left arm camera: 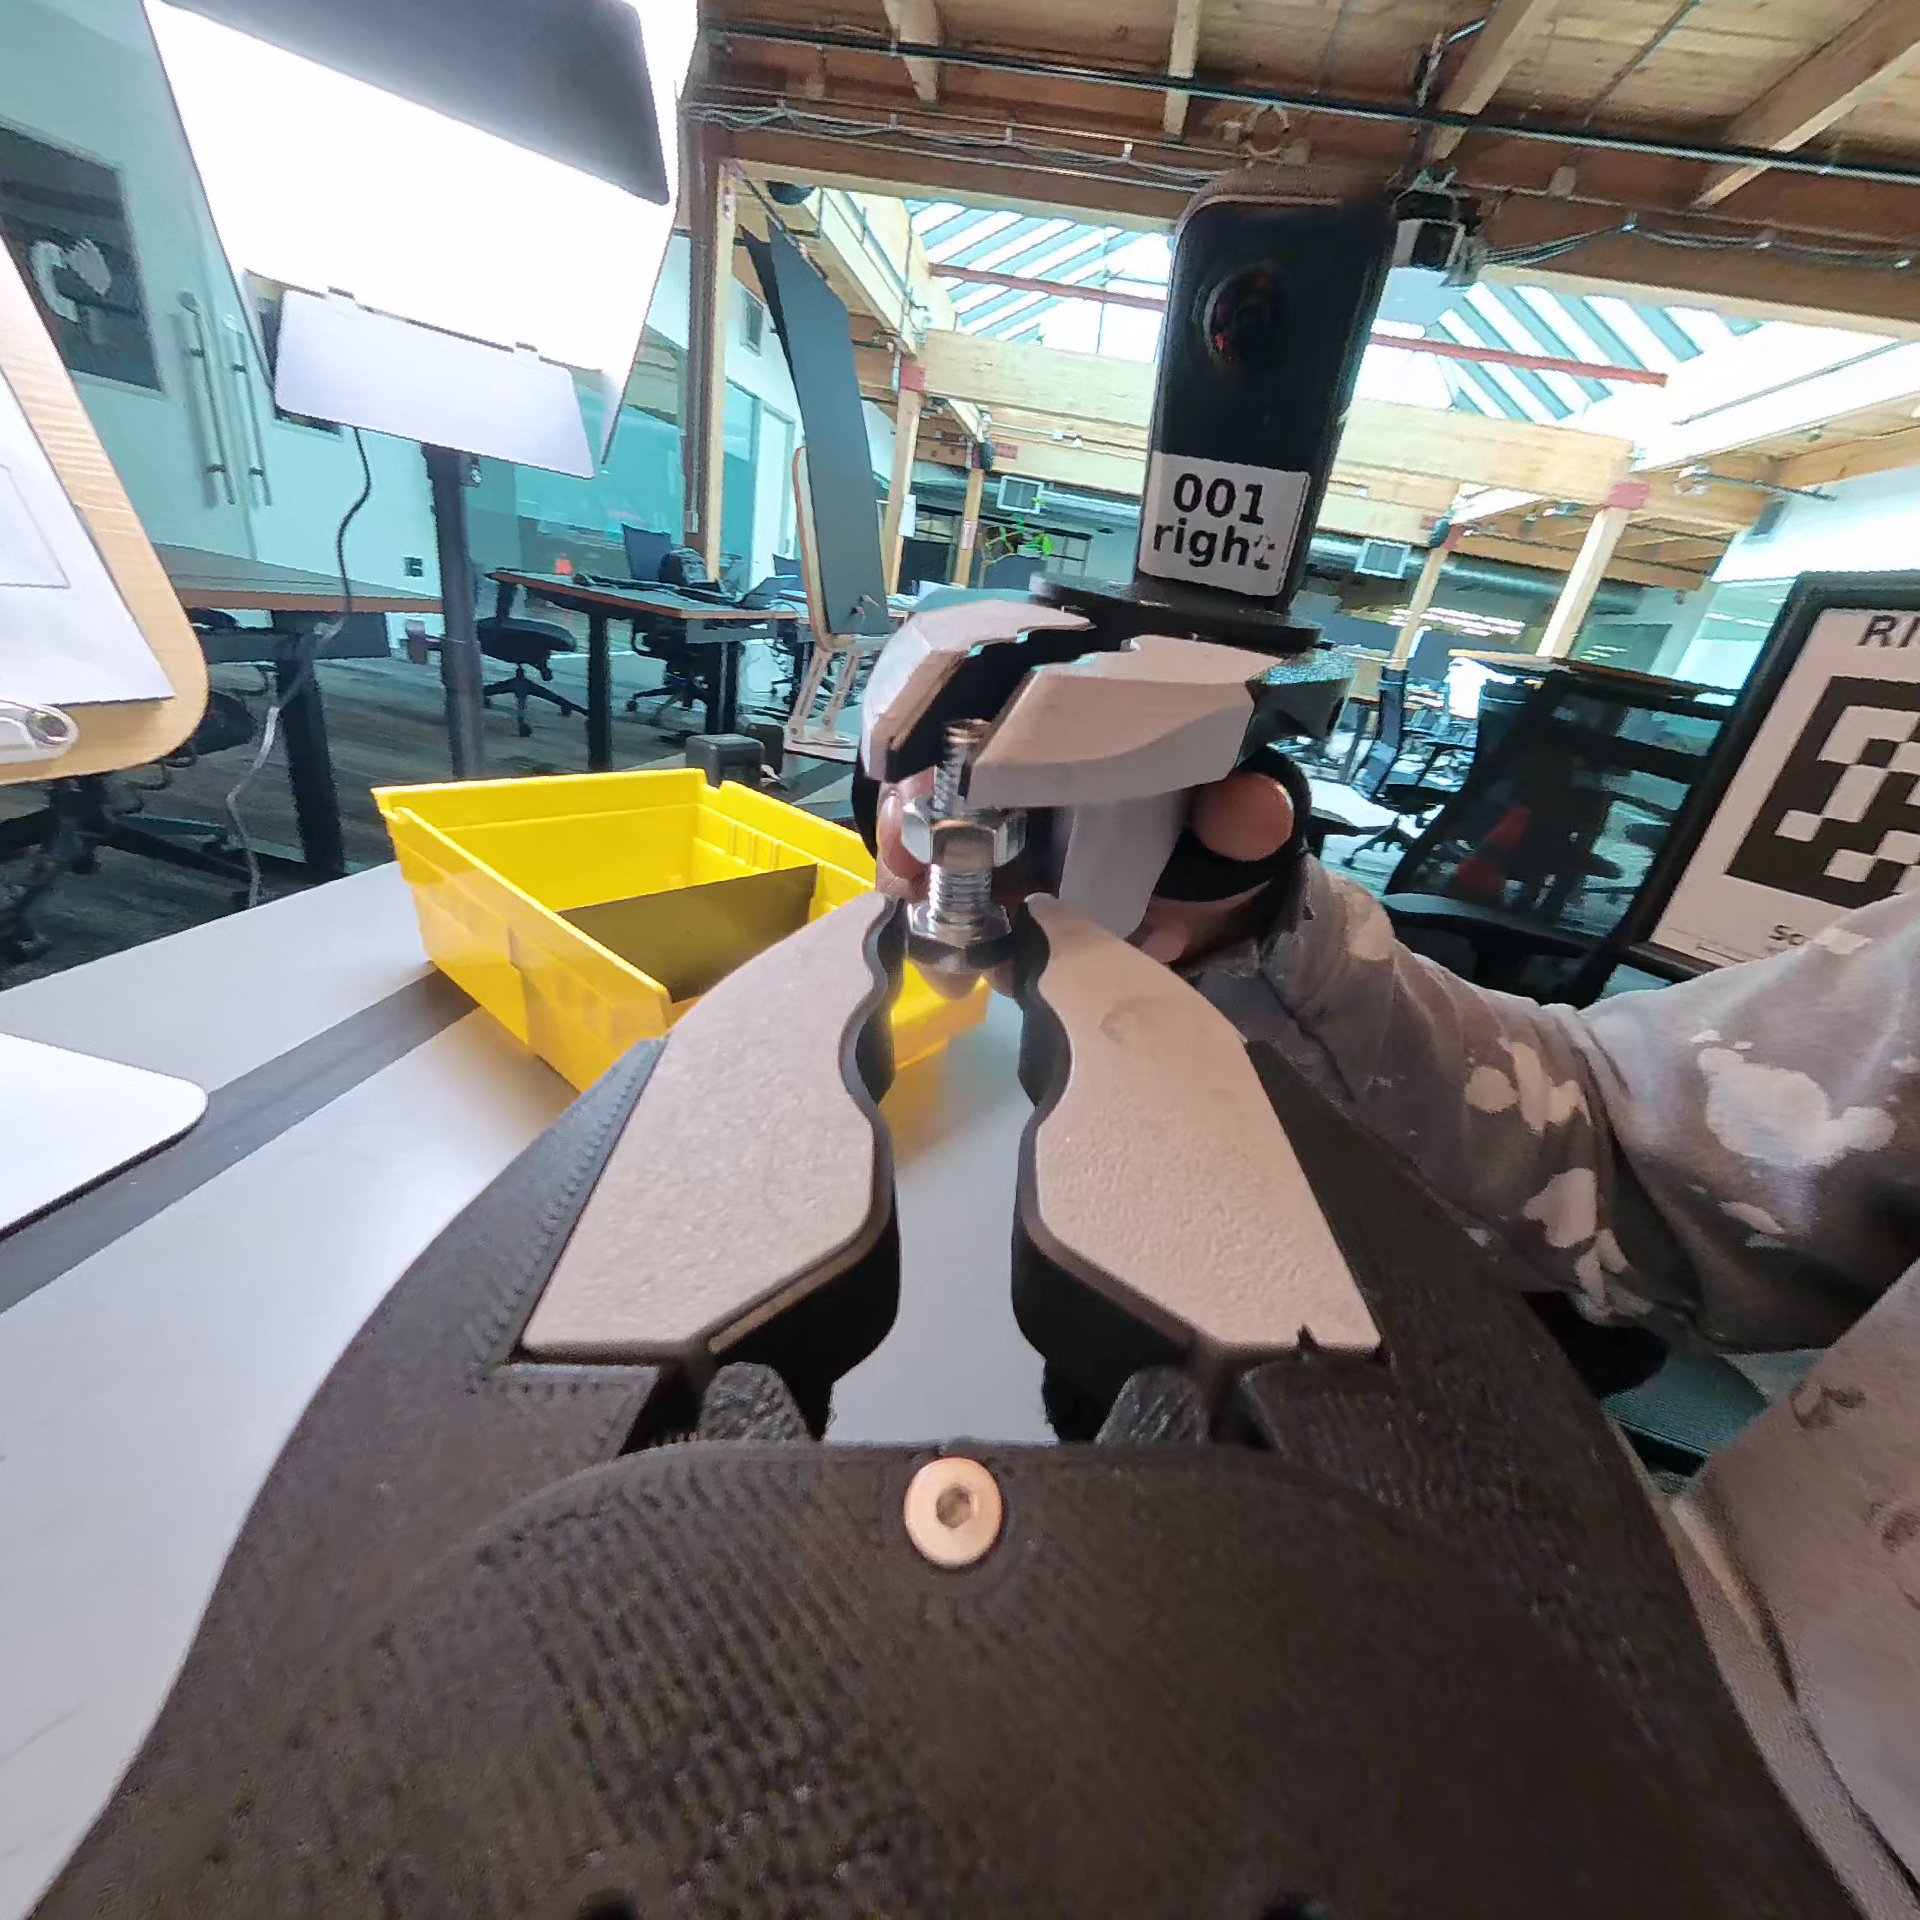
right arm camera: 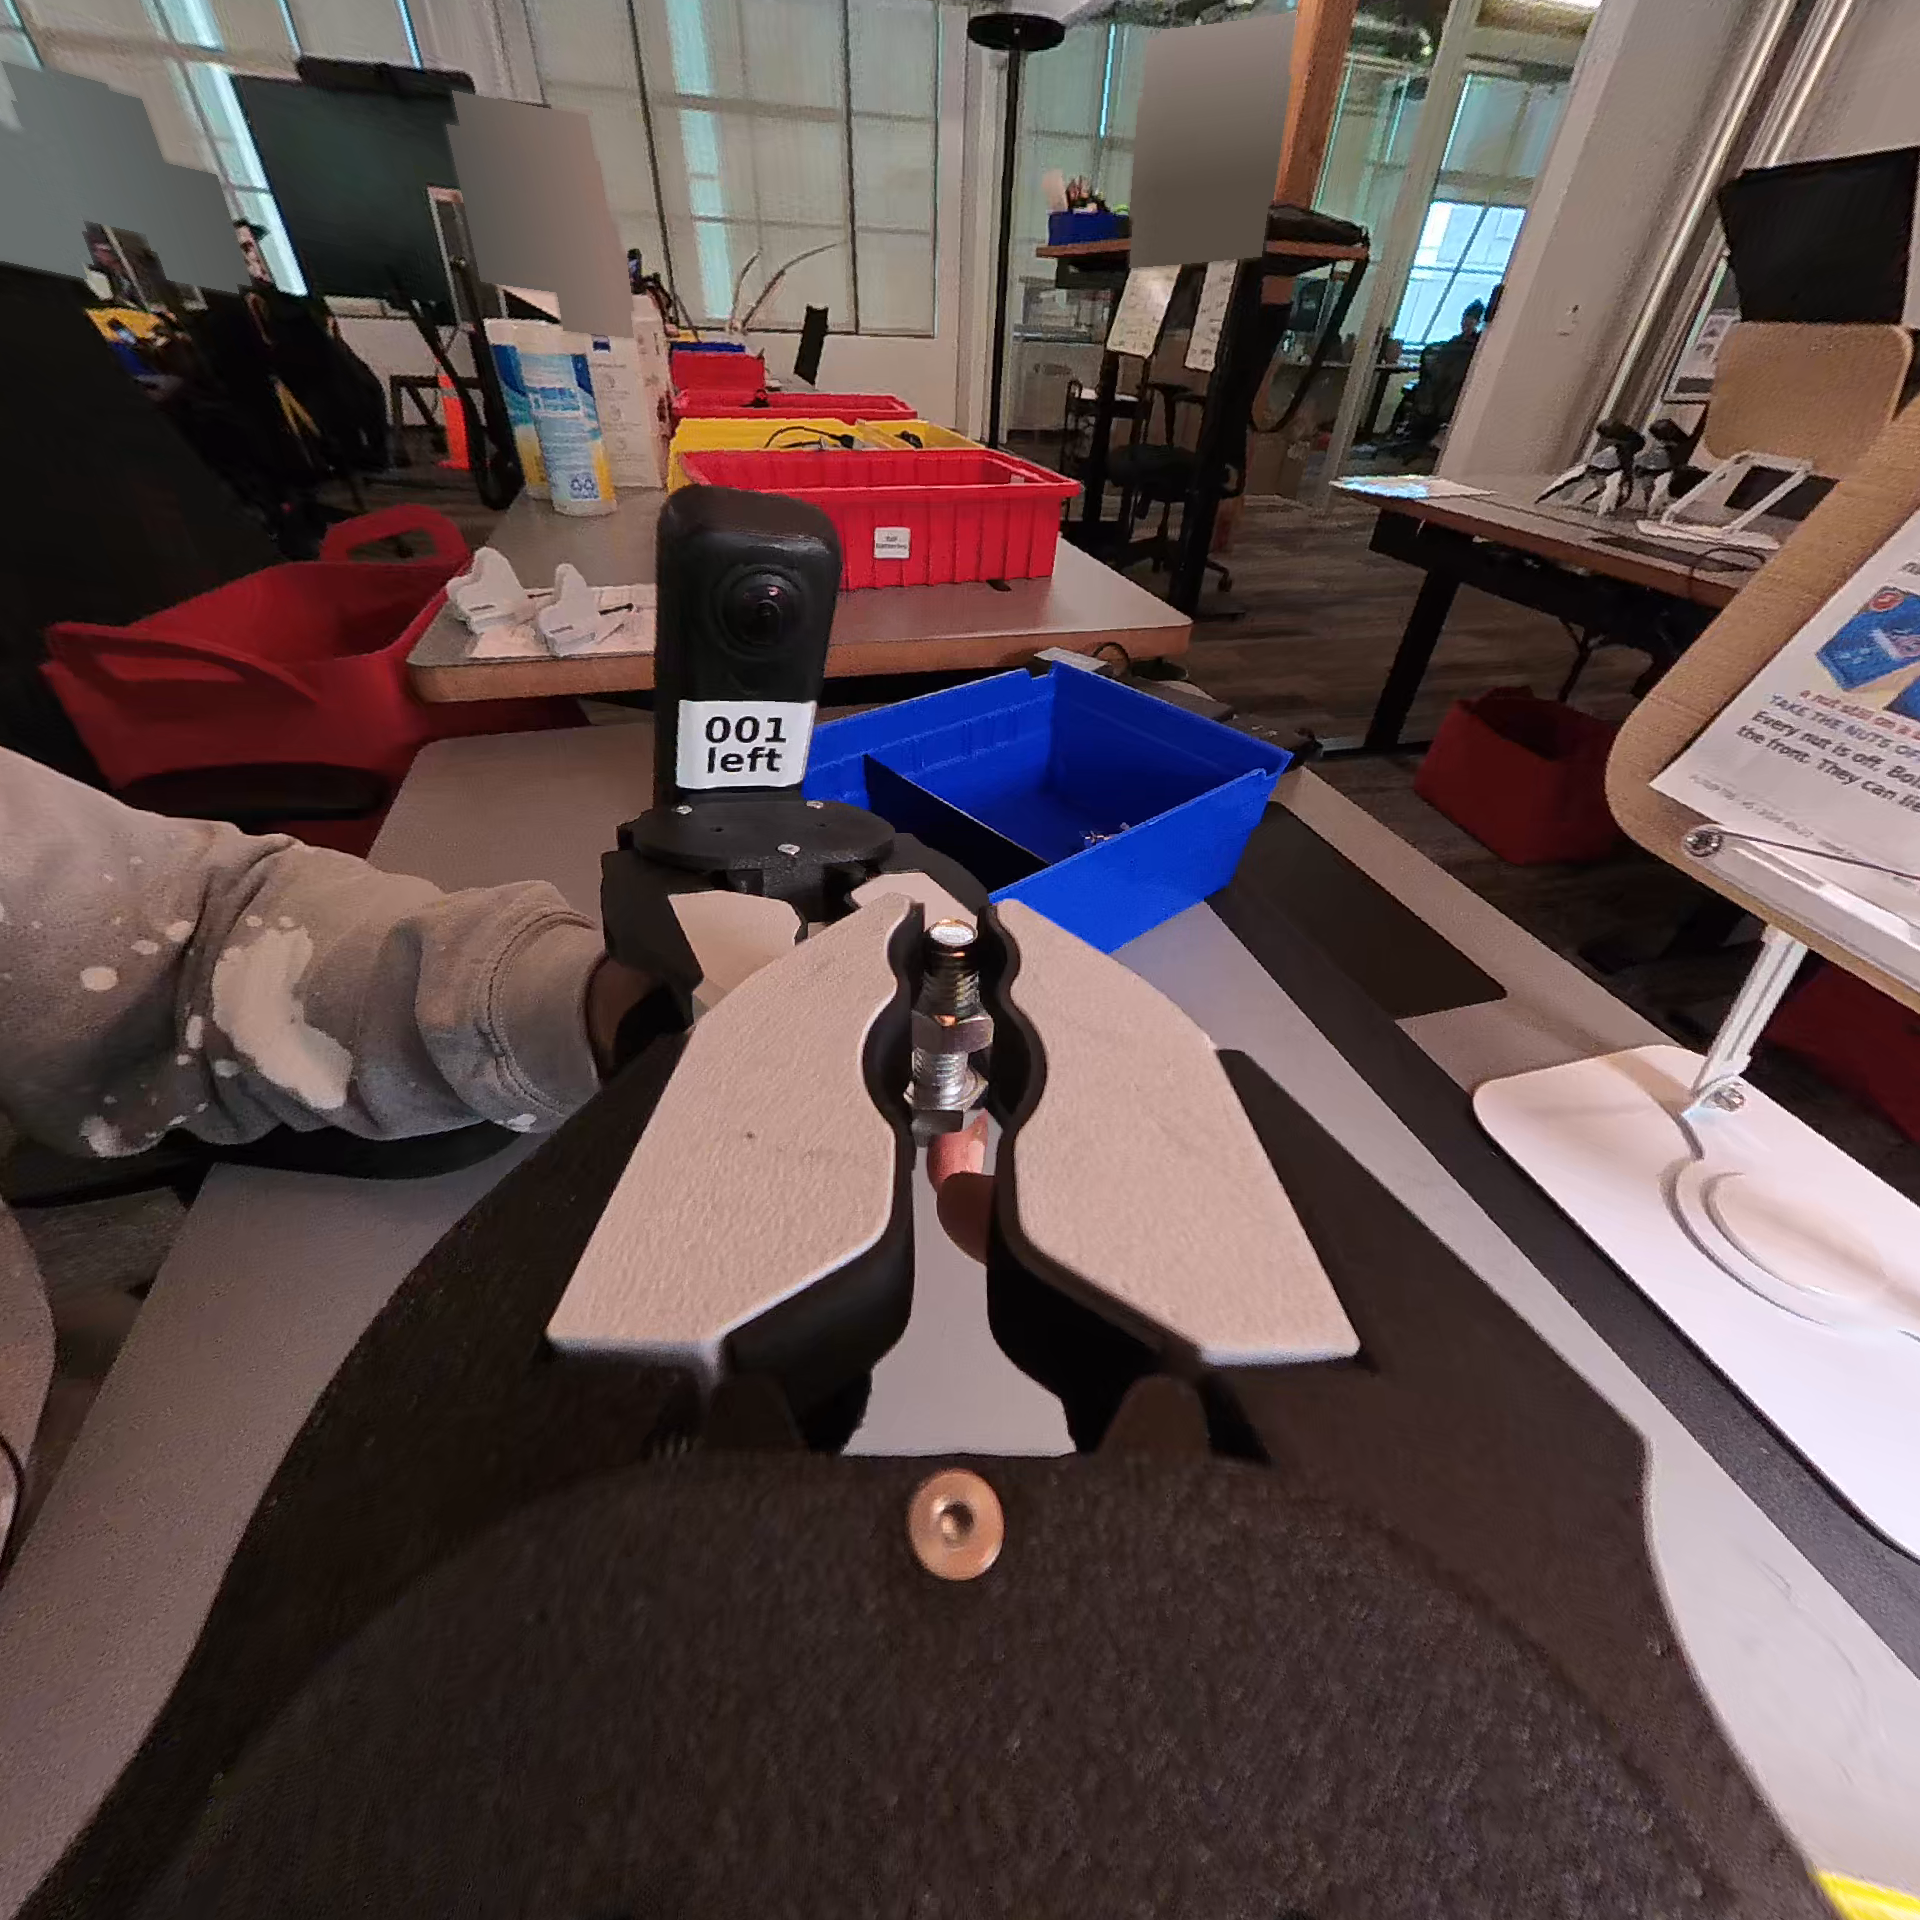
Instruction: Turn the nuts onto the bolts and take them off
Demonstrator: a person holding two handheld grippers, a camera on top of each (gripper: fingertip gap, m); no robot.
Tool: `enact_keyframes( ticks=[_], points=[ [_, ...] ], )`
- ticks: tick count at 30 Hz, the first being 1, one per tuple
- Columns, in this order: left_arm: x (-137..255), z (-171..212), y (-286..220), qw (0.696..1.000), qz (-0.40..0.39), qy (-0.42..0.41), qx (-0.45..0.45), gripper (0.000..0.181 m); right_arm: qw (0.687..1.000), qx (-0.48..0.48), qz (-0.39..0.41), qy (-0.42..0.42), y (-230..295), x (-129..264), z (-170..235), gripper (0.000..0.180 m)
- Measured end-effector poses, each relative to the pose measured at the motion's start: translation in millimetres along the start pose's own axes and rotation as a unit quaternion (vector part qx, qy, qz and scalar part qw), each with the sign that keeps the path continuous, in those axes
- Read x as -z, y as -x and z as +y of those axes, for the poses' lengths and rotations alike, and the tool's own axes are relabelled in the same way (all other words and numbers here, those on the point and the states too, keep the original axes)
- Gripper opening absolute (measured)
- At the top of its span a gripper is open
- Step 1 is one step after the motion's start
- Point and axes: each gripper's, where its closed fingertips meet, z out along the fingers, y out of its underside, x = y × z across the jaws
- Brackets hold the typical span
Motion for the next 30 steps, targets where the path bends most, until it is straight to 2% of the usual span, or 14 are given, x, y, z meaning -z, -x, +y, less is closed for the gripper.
enact_keyframes(
  ticks=[13, 16, 19, 23, 25, 26, 30],
  points=[
    [5, -8, 9, 0.999, -0.043, -0.015, -0.029, 0.019, 0.998, -0.028, 0.017, -0.052, -7, -1, -10, 0.011],
    [12, -18, 17, 0.995, -0.079, -0.044, -0.047, 0.019, 0.994, -0.064, 0.028, -0.085, -13, 0, -17, 0.032],
    [18, -26, 22, 0.99, -0.108, -0.058, -0.071, 0.019, 0.993, -0.076, 0.038, -0.085, -14, -8, -13, 0.041],
    [21, -31, 20, 0.987, -0.117, -0.07, -0.084, 0.019, 0.992, -0.073, 0.047, -0.094, -16, -11, -11, 0.035],
    [27, -38, 22, 0.986, -0.116, -0.097, -0.077, 0.019, 0.986, -0.087, 0.076, -0.122, -29, -2, -15, 0.006],
    [29, -40, 24, 0.985, -0.119, -0.099, -0.079, 0.019, 0.981, -0.093, 0.094, -0.144, -38, 6, -18, 0.003],
    [28, -40, 24, 0.984, -0.123, -0.095, -0.087, 0.019, 0.981, -0.107, 0.081, -0.142, -35, 6, -20, 0.024]
  ],
)
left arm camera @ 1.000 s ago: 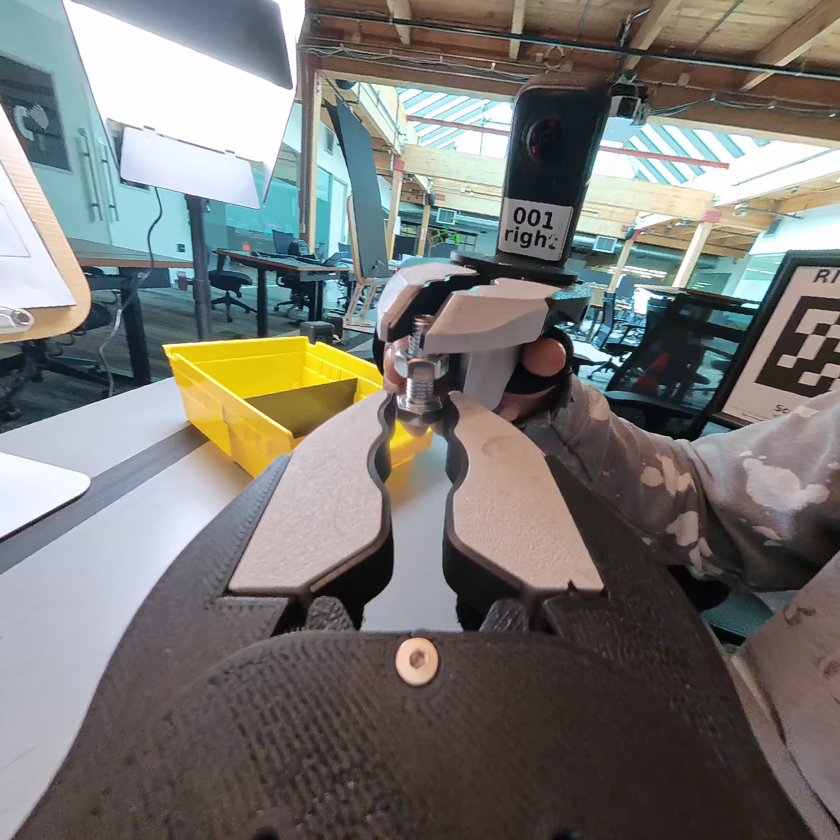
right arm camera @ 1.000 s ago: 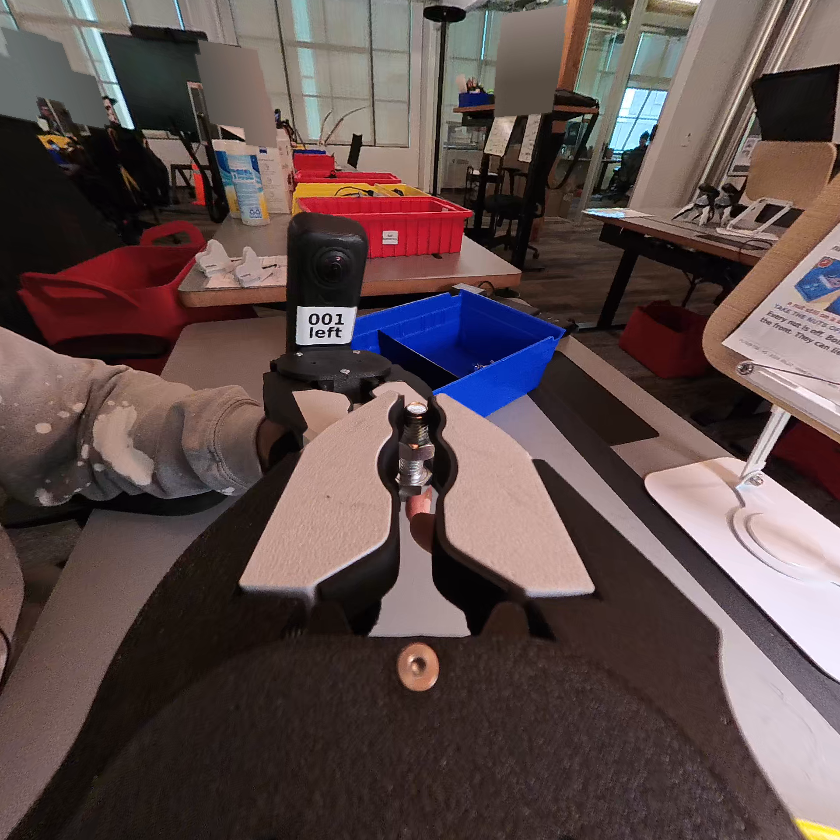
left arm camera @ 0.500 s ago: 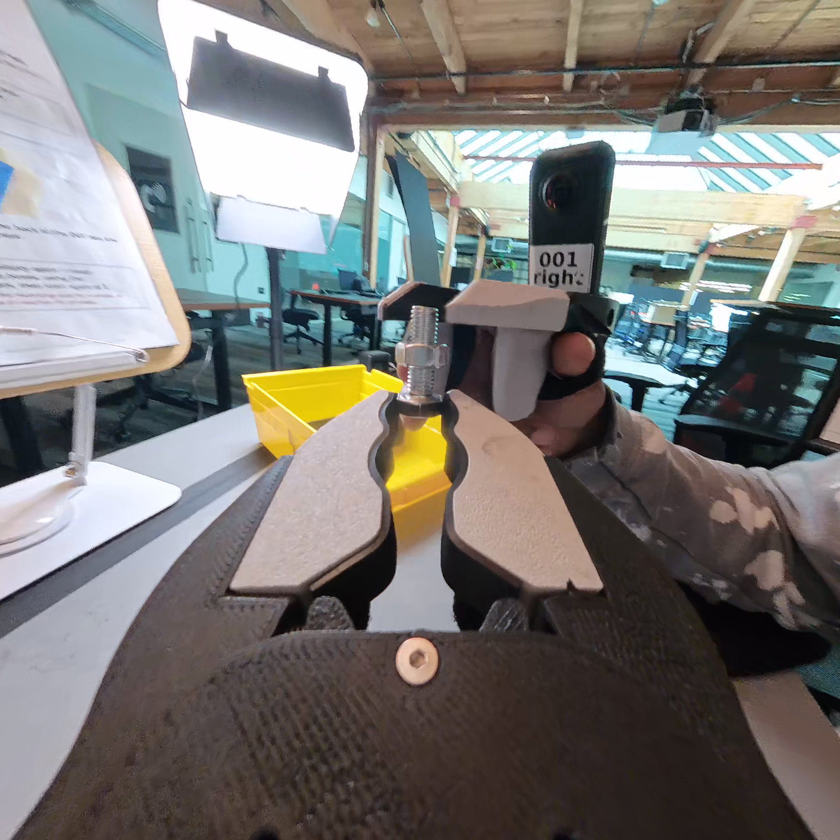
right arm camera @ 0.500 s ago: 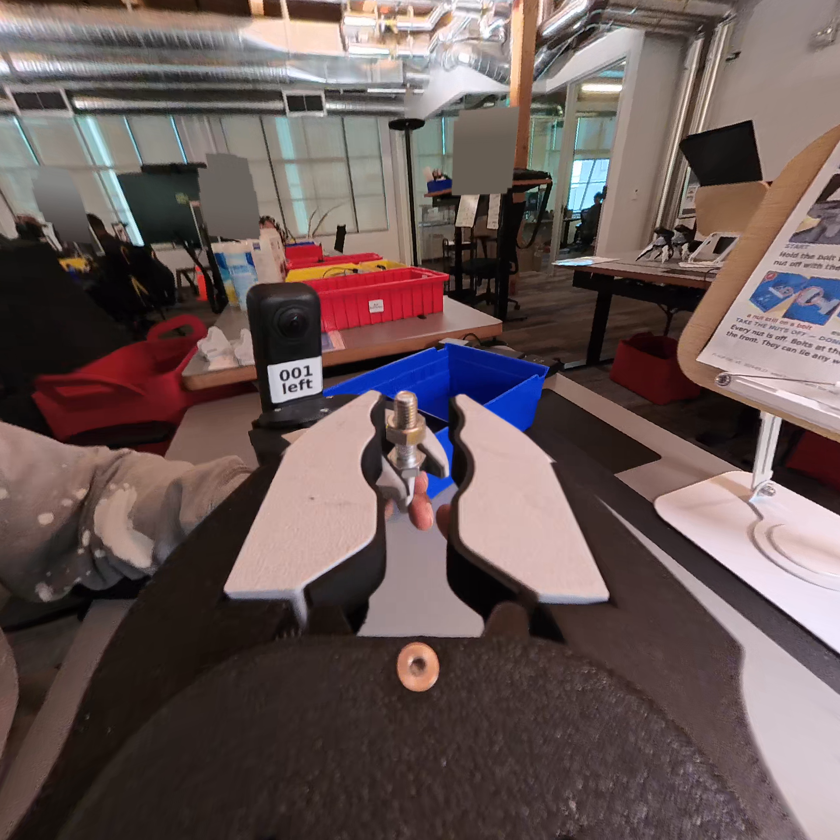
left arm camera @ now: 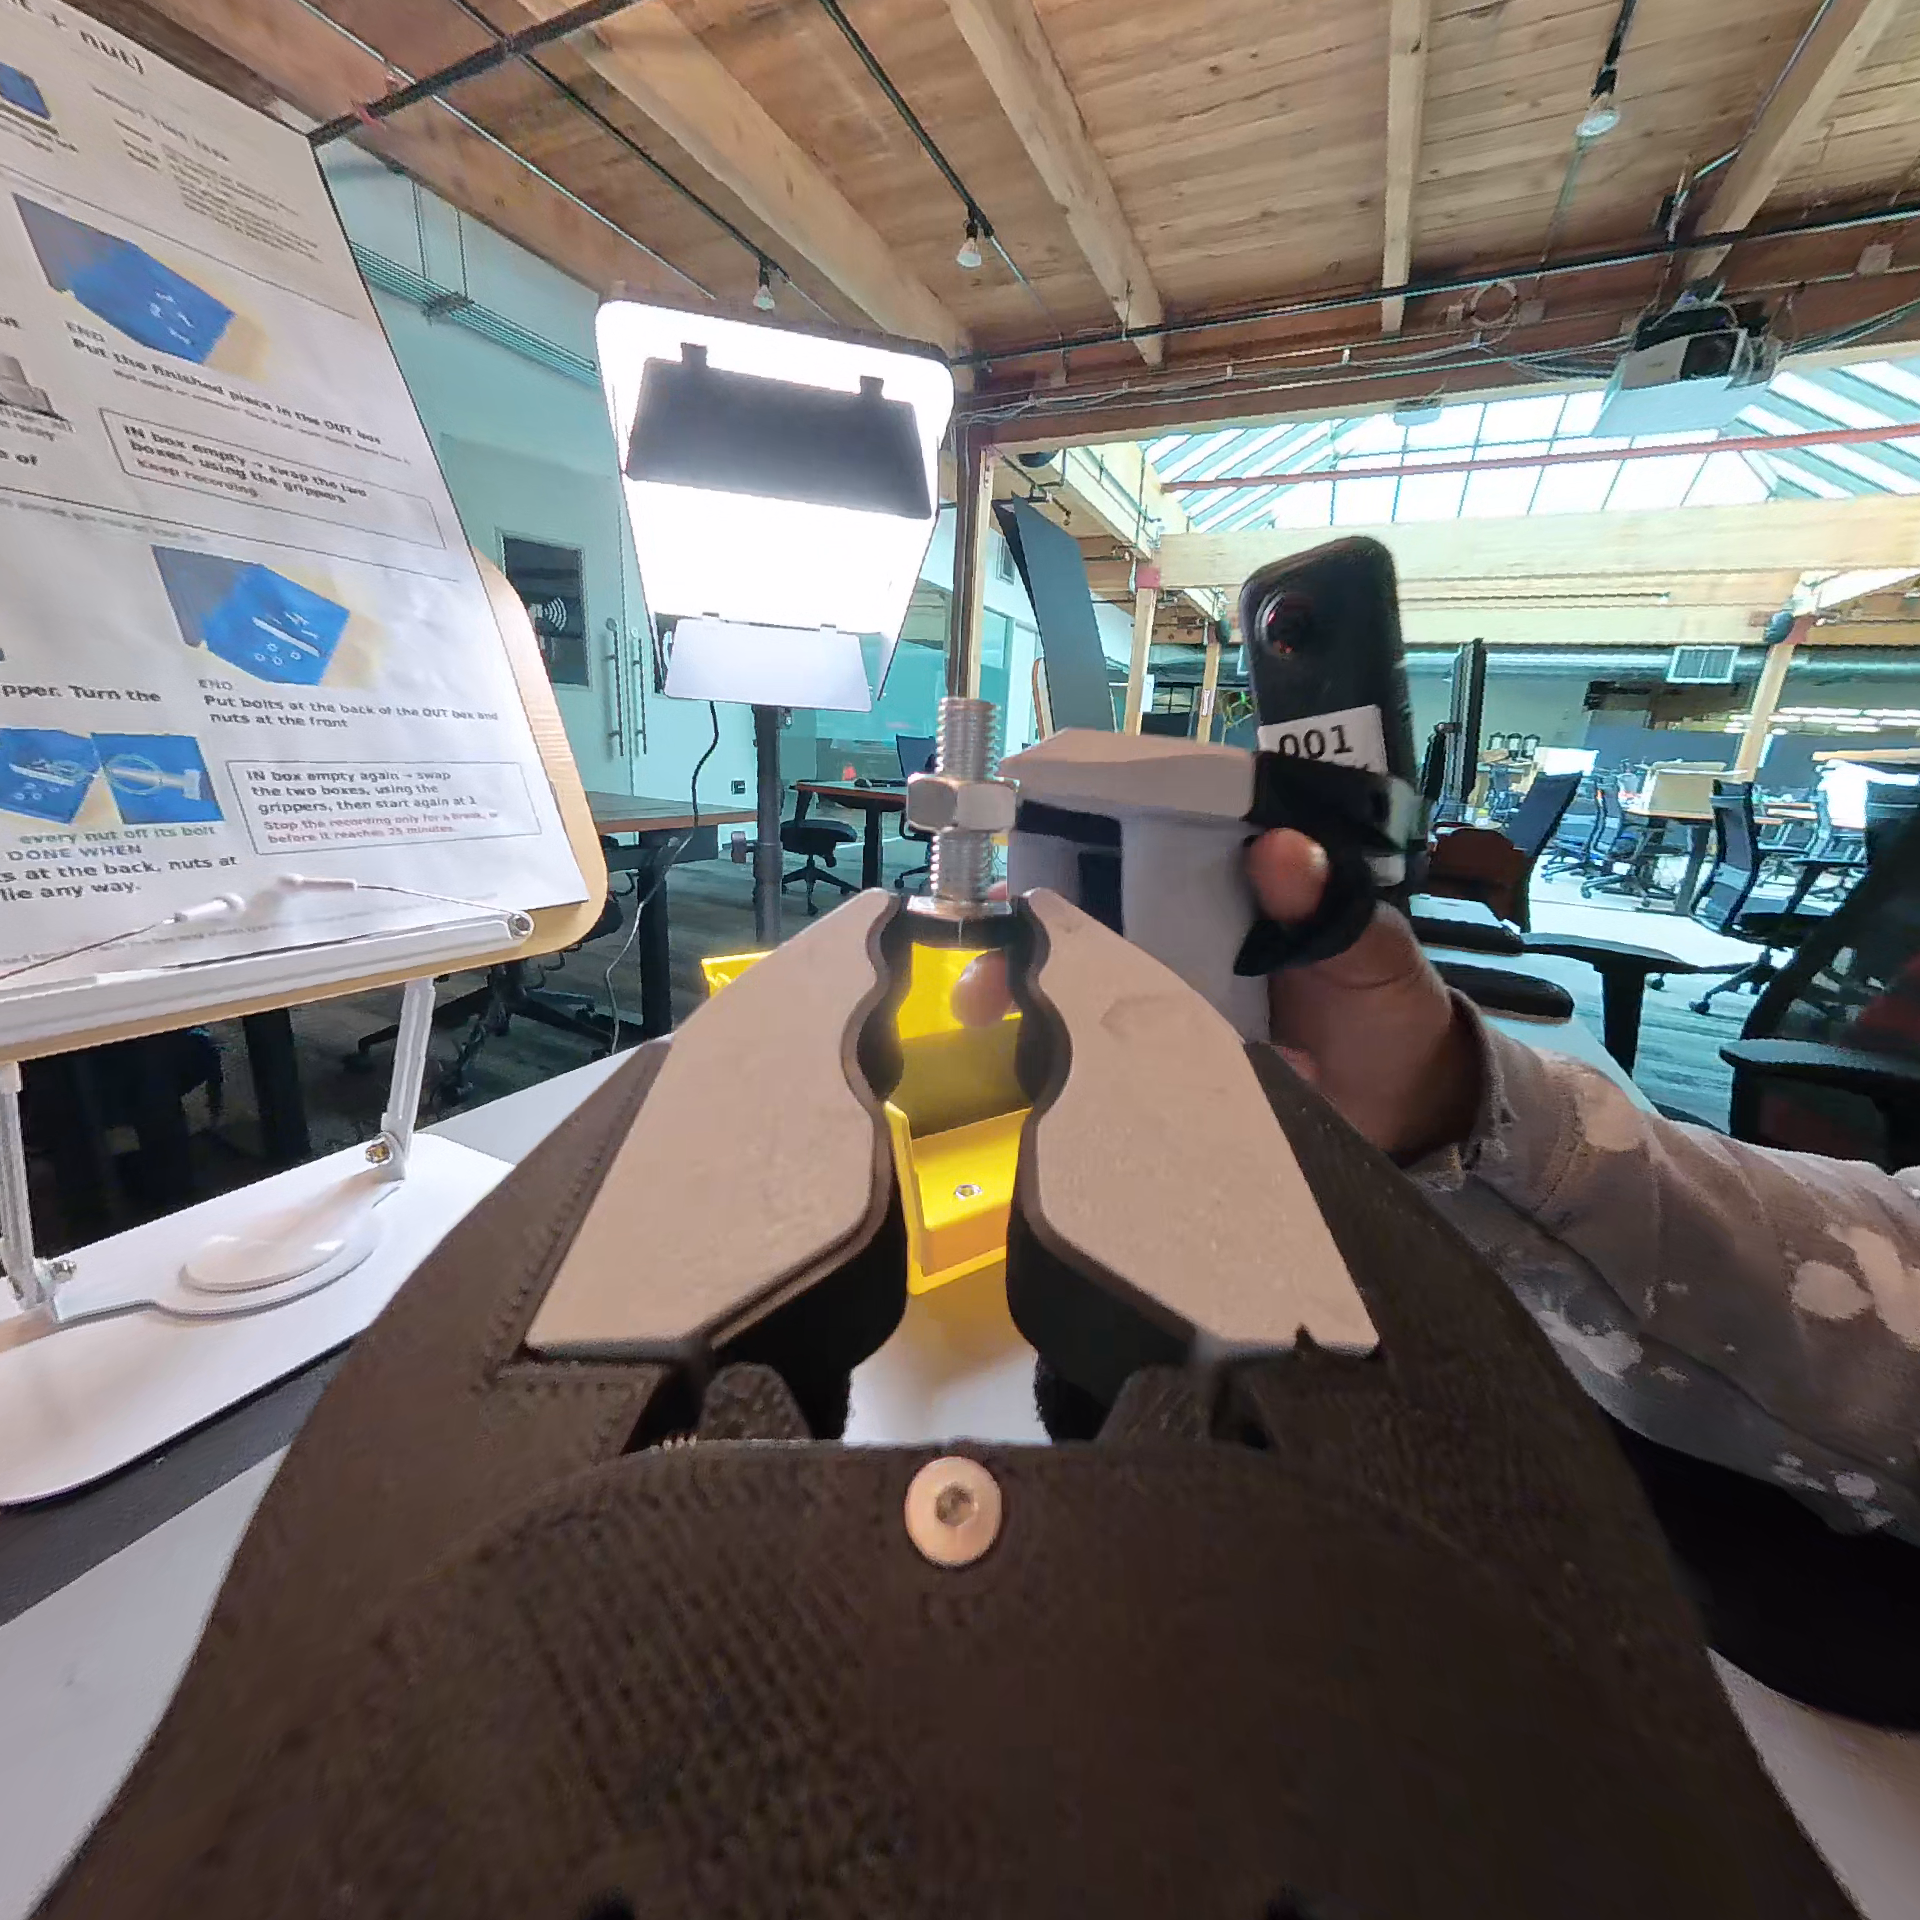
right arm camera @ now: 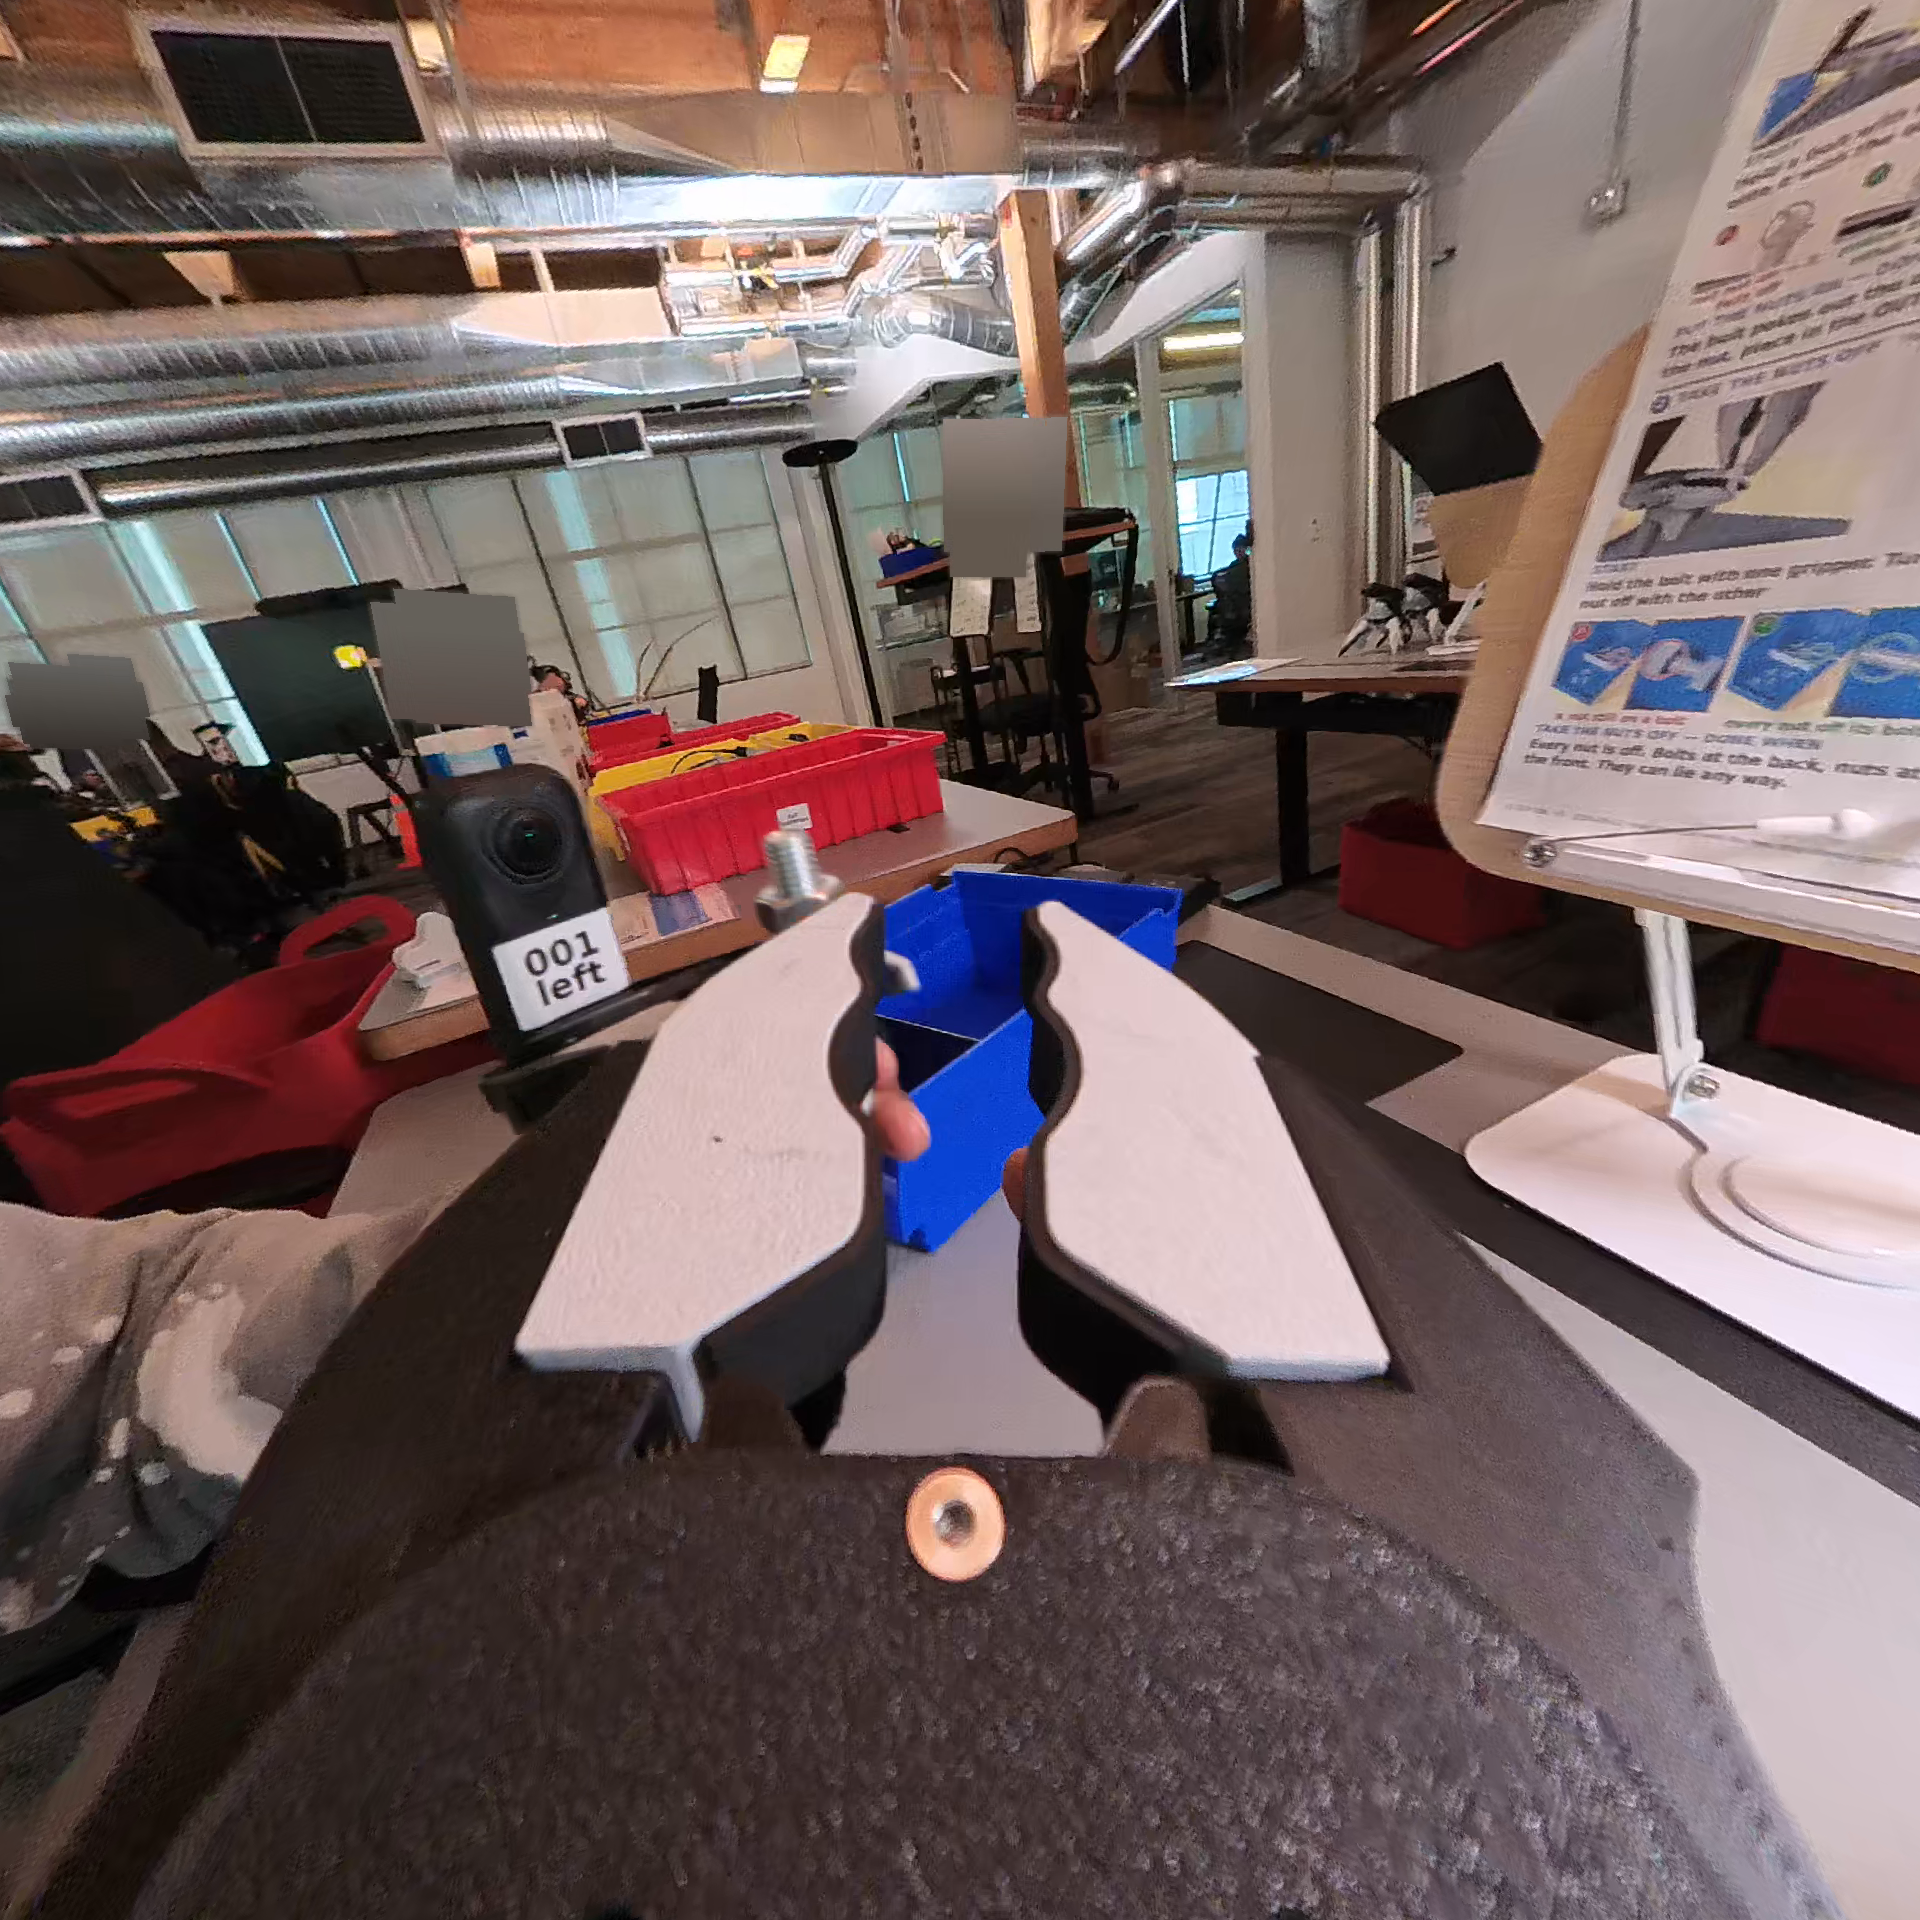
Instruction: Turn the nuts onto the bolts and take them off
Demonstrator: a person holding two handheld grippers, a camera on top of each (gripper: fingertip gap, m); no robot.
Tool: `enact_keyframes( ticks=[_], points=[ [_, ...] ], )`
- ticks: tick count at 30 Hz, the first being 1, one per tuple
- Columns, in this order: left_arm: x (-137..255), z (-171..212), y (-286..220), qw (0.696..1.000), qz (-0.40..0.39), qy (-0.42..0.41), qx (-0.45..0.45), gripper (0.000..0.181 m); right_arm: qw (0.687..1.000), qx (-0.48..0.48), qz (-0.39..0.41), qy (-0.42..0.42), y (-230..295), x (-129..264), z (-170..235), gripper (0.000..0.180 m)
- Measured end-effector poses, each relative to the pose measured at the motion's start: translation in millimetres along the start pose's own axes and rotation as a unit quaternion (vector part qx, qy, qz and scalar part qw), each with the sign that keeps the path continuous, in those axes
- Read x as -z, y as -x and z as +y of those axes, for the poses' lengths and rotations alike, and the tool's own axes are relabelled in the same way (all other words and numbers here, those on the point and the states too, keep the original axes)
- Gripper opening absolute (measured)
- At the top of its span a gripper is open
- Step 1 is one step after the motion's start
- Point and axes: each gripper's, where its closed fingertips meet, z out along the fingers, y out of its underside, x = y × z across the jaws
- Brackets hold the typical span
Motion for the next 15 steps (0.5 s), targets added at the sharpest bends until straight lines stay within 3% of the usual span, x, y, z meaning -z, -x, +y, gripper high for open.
enact_keyframes(
  ticks=[5, 7, 8, 15],
  points=[
    [-3, 6, -4, 1.0, -0.004, 0.005, -0.005, 0.019, 1.0, 0.017, -0.01, 0.02, 19, -12, 11, 0.039],
    [1, -2, -3, 1.0, -0.002, -0.016, 0.003, 0.019, 1.0, 0.007, 0.03, 0.001, 1, -5, 3, 0.013],
    [2, -6, -1, 1.0, -0.007, -0.021, 0.0, 0.019, 0.999, 0.006, 0.05, -0.013, -10, 0, -2, 0.011],
    [-2, 3, -3, 1.0, -0.011, -0.006, -0.004, 0.019, 1.0, 0.025, -0.008, 0.014, 28, -13, 5, 0.038]
  ],
)
